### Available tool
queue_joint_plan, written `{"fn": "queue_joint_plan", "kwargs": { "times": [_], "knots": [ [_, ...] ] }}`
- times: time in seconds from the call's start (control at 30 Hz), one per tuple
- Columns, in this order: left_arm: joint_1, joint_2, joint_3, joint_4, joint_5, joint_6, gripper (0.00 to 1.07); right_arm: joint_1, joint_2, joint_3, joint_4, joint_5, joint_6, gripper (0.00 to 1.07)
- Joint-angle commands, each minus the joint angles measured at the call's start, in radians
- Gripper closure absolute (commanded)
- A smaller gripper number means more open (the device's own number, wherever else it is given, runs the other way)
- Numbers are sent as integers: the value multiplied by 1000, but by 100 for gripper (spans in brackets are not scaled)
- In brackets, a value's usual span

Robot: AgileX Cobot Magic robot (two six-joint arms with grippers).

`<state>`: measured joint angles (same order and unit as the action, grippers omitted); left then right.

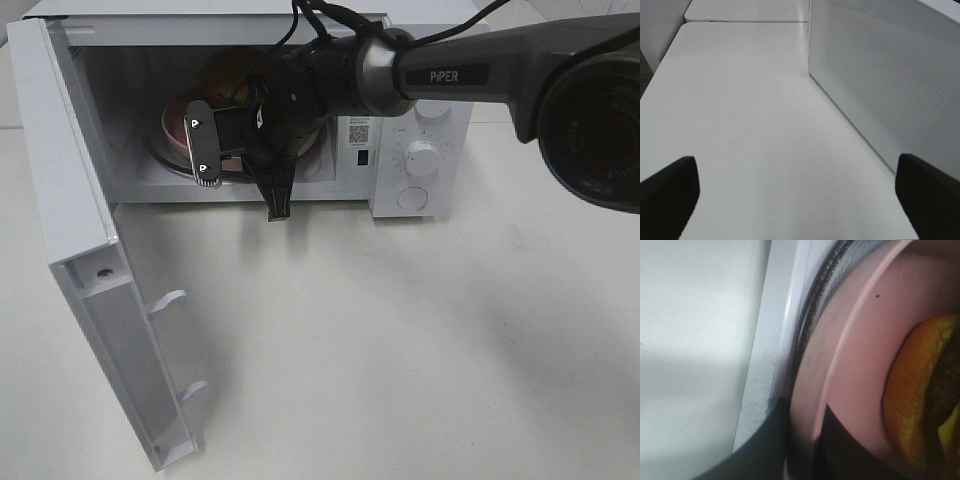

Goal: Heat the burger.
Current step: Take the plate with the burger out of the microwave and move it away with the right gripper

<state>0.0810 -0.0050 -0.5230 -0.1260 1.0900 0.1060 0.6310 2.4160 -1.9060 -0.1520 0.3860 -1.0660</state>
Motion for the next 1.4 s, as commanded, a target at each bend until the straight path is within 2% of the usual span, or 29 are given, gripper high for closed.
{"fn": "queue_joint_plan", "kwargs": {
  "times": [0.03,0.4,0.47,0.57,0.8,1.07,1.17,1.23,1.4],
  "knots": [
    [1,-17,1,-1,-14,-3,7,1,-17,-7,8,-19,15,107],
    [1,-17,1,-1,-14,-3,7,25,-49,5,-3,53,-79,107],
    [1,-17,1,-1,-14,-3,7,25,-90,56,-22,26,-95,107],
    [1,-17,1,-1,-14,-3,7,25,-102,77,-22,7,-97,107],
    [1,-17,1,-1,-14,-3,7,25,-221,274,-53,-194,-125,107],
    [1,-17,1,-1,-14,-3,7,27,-276,374,-53,-261,-125,107],
    [1,-17,1,-1,-14,-3,7,37,-303,426,-53,-289,-125,107],
    [1,-17,1,-1,-14,-3,7,49,-331,499,-71,-320,-125,107],
    [1,-17,1,-1,-14,-3,7,58,-368,568,-71,-360,-125,107]
  ]
}}
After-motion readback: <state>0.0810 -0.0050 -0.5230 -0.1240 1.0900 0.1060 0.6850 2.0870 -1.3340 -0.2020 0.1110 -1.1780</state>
